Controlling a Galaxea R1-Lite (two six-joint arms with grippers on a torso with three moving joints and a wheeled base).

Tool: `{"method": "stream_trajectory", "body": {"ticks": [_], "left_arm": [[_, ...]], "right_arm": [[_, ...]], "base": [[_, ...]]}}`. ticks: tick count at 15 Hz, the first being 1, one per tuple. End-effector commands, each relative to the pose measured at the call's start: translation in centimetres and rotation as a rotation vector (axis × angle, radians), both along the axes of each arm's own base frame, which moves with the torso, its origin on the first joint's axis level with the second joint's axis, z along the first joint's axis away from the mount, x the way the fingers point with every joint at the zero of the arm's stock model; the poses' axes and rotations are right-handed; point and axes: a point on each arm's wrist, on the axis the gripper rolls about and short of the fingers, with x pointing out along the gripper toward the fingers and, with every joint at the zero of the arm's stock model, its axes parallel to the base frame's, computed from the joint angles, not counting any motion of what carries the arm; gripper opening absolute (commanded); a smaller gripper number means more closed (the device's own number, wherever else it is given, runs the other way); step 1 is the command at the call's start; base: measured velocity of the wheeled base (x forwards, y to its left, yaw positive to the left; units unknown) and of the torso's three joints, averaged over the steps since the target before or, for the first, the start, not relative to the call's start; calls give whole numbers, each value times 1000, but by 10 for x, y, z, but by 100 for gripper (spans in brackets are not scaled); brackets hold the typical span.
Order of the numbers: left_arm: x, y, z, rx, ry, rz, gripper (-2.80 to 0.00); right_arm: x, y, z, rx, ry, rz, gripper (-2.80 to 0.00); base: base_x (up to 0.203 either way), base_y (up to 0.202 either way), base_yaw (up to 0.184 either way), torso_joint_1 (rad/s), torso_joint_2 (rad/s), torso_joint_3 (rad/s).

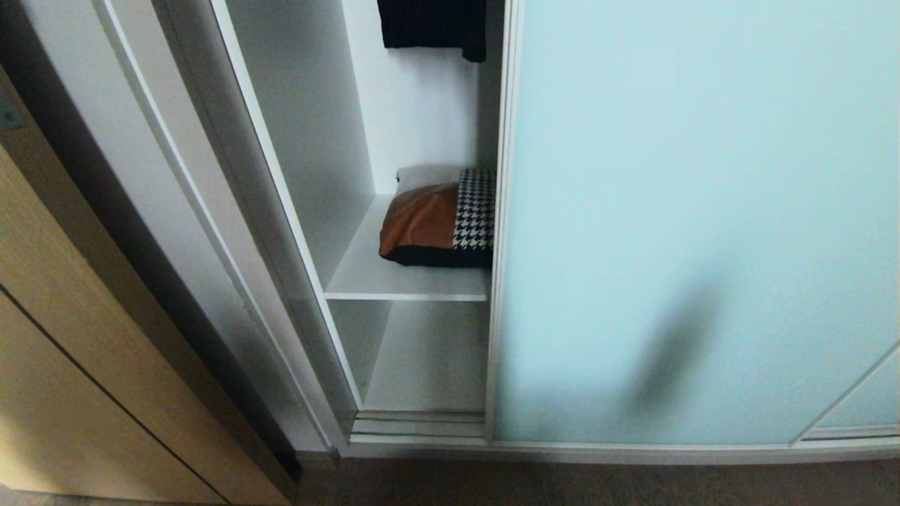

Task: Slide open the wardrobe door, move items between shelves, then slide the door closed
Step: Close the door

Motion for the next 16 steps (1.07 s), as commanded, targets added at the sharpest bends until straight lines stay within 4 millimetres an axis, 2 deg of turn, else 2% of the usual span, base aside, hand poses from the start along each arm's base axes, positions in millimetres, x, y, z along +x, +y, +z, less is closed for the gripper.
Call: {"method": "stream_trajectory", "body": {"ticks": [1, 6, 7, 8, 10, 11, 14, 16], "left_arm": [[0, 0, 0, -9, 3, 3, -280], [-1, 0, 1, 32, 2, 1, -280], [-3, 0, 11, 30, -29, 4, -280], [-8, 0, 31, 29, -75, 1, -280], [-17, 0, 89, 7, -141, -14, -280], [-12, -1, 116, -12, -129, -34, -280], [31, -3, 205, -74, -81, -141, -280], [73, -5, 250, -100, -53, -255, -280]], "right_arm": [[0, 0, 0, 0, 4, 0, -280], [0, 0, 0, 0, 4, 0, -280], [0, 0, 0, 0, 4, 0, -280], [0, 0, 0, 0, 3, 0, -280], [0, 0, 0, 0, 4, 0, -280], [0, 0, 0, 0, 4, 0, -280], [0, 0, 0, 0, 3, 0, -280], [0, 0, 0, 0, 4, 0, -280]], "base": [[0, 0, 0, 0, 0, 0], [0, 0, 0, 0, 0, 0], [0, 0, 0, 0, 0, 0], [0, 0, 0, 0, 0, 0], [0, 0, 0, 0, 0, 0], [0, 0, 0, 0, 0, 0], [0, 0, 0, 0, 0, 0], [0, 0, 0, 0, 0, 0]]}}
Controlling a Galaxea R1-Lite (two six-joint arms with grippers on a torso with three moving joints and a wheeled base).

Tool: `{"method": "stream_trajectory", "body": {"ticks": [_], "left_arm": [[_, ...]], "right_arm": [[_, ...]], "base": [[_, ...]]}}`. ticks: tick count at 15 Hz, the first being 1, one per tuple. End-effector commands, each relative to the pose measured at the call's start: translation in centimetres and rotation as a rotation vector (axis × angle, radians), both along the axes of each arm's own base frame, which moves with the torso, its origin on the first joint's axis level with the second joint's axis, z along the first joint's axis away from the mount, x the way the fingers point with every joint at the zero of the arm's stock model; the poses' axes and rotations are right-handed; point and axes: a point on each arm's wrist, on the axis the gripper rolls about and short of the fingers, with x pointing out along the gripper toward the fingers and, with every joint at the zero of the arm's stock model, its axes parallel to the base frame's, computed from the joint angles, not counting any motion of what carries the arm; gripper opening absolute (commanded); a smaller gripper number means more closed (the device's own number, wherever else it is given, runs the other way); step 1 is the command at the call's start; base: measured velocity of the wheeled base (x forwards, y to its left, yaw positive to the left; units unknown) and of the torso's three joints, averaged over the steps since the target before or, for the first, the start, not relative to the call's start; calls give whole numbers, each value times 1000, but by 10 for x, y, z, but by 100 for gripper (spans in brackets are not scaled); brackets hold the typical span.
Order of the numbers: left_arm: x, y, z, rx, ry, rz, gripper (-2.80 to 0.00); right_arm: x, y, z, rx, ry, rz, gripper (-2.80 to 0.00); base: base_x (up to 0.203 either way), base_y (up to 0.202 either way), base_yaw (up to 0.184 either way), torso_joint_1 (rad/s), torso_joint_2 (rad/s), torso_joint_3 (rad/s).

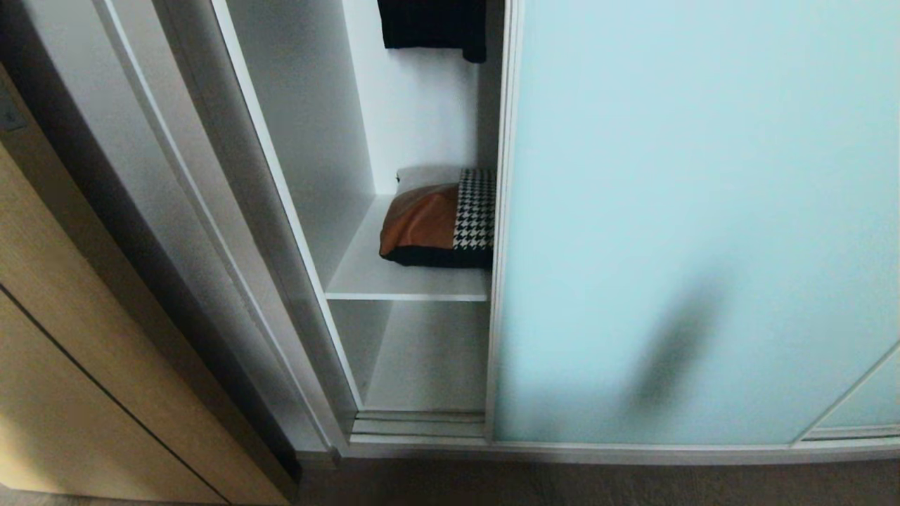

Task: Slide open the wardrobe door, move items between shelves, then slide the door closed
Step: Close the door

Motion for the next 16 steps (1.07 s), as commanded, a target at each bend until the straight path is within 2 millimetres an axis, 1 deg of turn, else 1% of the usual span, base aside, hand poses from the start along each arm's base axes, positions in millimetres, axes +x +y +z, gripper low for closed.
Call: {"method": "stream_trajectory", "body": {"ticks": [1, 3, 4, 7, 8, 9, 11, 13, 14, 16], "left_arm": [[78, -3, 39, -1, 135, -129, -280], [120, -9, 57, 3, 182, -356, -280], [140, -13, 61, 2, 209, -469, -280], [197, -29, 64, -14, 283, -671, -280], [212, -37, 63, -21, 305, -714, -280], [226, -49, 61, -23, 329, -764, -280], [246, -76, 54, -19, 370, -829, -280], [262, -100, 46, -11, 404, -835, -280], [264, -107, 44, -8, 408, -838, -280], [258, -120, 43, -3, 418, -883, -280]], "right_arm": [[0, 0, 0, 0, 2, 0, -280], [0, 0, 0, 0, 1, 0, -280], [0, 0, 0, 0, 1, 0, -280], [0, 0, 0, 0, 2, 0, -280], [0, 0, 0, 0, 2, 0, -280], [0, 0, 0, 0, 1, 0, -280], [0, 0, 0, 0, 2, 0, -280], [0, 0, 0, 0, 1, 0, -280], [0, 0, 0, 0, 2, 0, -280], [0, 0, 0, 0, 1, 0, -280]], "base": [[0, 0, 0, 0, 0, 0], [0, 0, 0, 0, 0, 0], [0, 0, 0, 0, 0, 0], [0, 0, 0, 0, 0, 0], [0, 0, 0, 0, 0, 0], [0, 0, 0, 0, 0, 0], [0, 0, 0, 0, 0, 0], [0, 0, 0, 0, 0, 0], [0, 0, 0, 0, 0, 0], [0, 0, 0, 0, 0, 0]]}}
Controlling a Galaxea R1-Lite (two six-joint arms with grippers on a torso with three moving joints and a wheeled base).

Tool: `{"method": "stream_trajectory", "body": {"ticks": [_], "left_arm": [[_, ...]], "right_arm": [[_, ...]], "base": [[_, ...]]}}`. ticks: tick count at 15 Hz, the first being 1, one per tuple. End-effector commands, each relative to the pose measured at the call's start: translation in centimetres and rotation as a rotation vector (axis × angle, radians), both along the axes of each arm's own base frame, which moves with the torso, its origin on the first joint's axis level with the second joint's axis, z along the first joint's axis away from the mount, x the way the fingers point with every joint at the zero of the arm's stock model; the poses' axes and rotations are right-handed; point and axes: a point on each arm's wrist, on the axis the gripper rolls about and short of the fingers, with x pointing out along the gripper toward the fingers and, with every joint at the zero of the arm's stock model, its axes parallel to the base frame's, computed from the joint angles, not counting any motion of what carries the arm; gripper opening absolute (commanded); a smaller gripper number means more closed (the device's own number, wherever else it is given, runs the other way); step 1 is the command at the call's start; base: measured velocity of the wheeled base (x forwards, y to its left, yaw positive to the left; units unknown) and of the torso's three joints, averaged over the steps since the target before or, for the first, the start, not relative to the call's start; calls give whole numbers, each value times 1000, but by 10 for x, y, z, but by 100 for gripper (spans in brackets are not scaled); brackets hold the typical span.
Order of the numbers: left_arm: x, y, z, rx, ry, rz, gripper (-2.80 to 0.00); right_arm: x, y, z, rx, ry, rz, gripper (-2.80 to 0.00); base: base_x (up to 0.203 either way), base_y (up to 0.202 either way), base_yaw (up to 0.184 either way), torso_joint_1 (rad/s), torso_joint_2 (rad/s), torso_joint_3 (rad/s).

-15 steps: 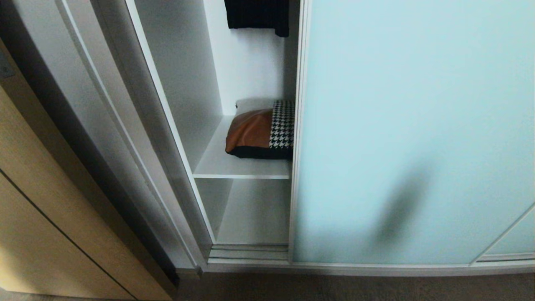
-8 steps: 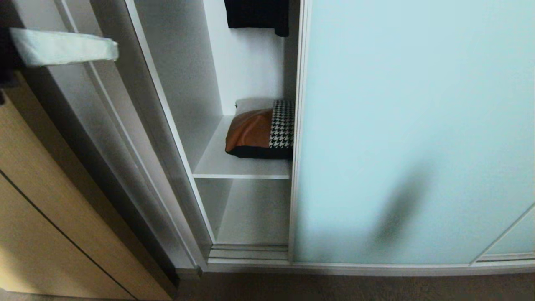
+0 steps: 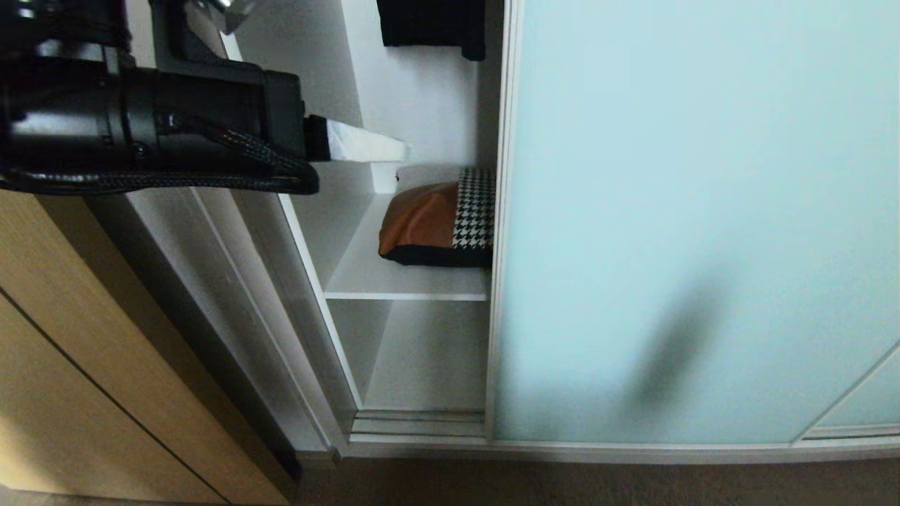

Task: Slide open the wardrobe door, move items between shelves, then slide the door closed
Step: Close the door

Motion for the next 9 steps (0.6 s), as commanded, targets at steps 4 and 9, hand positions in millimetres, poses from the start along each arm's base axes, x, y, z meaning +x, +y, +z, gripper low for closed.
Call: {"method": "stream_trajectory", "body": {"ticks": [4, 9], "left_arm": [[14, -32, -22, 28, 74, -79, -280], [38, -76, -41, 15, 23, 13, -280]], "right_arm": [[0, 0, 0, 0, 1, 0, -280], [0, 0, 0, 0, 2, 0, -280]], "base": [[0, 0, 0, 0, 0, 0], [0, 0, 0, 0, 0, 0]]}}
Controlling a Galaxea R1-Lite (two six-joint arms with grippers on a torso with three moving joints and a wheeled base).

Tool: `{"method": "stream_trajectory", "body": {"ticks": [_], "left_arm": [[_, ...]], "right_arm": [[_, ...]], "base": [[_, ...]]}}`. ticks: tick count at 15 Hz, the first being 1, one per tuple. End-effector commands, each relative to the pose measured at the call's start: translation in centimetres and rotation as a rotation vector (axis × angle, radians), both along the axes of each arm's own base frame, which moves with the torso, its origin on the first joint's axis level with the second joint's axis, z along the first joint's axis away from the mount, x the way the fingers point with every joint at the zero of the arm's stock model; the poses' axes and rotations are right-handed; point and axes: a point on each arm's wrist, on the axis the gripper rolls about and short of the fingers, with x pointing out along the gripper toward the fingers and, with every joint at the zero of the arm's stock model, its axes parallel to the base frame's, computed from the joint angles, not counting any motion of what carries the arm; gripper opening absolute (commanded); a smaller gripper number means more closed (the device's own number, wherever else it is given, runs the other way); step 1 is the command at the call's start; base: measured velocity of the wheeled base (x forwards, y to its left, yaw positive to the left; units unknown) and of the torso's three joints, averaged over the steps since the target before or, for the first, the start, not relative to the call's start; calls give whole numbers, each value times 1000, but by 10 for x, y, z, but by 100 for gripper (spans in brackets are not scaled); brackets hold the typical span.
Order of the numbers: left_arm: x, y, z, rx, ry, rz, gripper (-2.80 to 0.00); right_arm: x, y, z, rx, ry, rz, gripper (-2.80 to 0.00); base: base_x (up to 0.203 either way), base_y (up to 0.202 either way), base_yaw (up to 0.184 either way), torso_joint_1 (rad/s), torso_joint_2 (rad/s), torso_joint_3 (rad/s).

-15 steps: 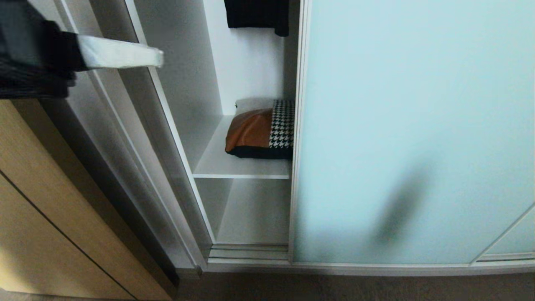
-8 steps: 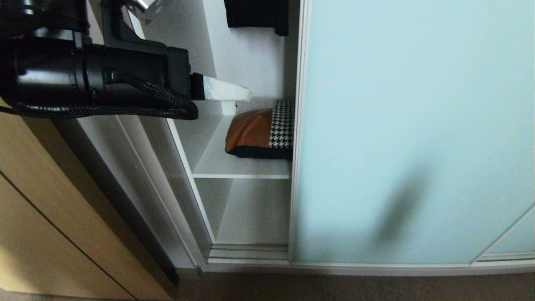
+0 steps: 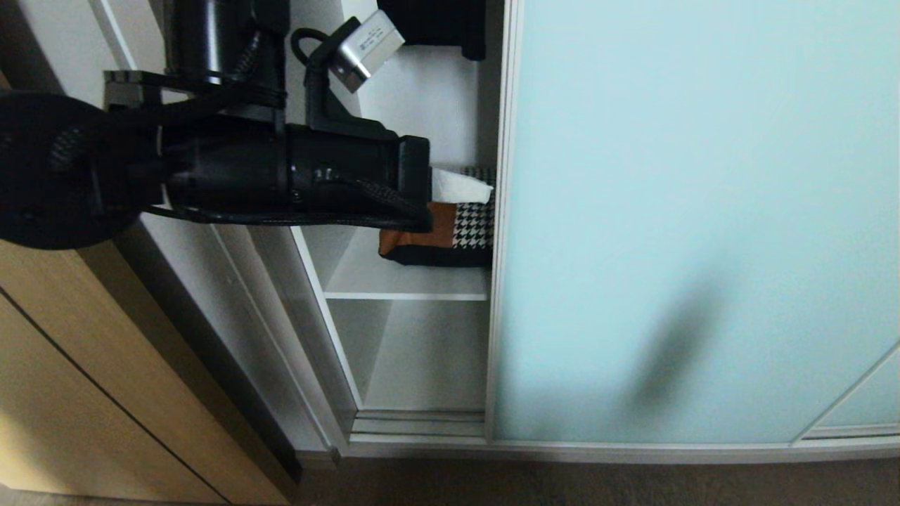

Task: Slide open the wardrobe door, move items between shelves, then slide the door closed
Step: Close the door

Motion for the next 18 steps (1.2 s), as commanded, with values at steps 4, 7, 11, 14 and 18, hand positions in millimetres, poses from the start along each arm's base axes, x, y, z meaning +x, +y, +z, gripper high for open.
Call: {"method": "stream_trajectory", "body": {"ticks": [4, 7, 11, 14, 18], "left_arm": [[24, -30, -21, -43, 53, 70, -280], [35, -47, -24, -107, 62, 131, -280], [48, -70, -34, -117, 29, 265, -280], [62, -84, -48, -149, -15, 332, -280], [70, -89, -55, -164, -30, 365, -280]], "right_arm": [[0, 0, 0, 0, 1, 0, -280], [0, 0, 0, 0, -1, 0, -280], [0, 0, 0, 0, 1, 0, -280], [0, 0, 0, 0, 1, 0, -280], [0, 0, 0, 0, 0, 0, -280]], "base": [[0, 0, 0, 0, 0, 0], [0, 0, 0, 0, 0, 0], [0, 0, 0, 0, 0, 0], [0, 0, 0, 0, 0, 0], [0, 0, 0, 0, 0, 0]]}}
